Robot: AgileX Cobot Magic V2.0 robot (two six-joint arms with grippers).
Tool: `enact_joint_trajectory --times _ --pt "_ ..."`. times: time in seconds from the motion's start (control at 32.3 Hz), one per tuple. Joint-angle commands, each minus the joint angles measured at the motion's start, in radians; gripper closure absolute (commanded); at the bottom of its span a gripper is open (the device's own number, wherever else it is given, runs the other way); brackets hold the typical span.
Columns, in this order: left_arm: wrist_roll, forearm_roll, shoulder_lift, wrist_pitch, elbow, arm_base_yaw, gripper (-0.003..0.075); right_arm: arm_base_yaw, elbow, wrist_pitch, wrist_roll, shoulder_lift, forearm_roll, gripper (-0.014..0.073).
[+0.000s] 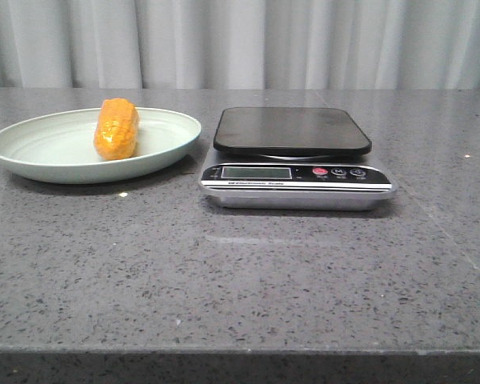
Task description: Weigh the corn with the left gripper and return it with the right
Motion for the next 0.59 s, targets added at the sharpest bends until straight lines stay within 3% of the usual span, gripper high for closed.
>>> enact_joint_trajectory --times 0.0,0.56 --pt "0.002 -0.010 -0.022 -0.086 0.008 0.000 0.0594 0.001 -0.008 -0.074 -0.008 -0.013 0.001 0.0459" --pt "0.002 0.005 -0.022 -0.086 0.008 0.000 0.0594 0.001 -0.008 -0.074 -0.008 -0.013 0.001 0.0459"
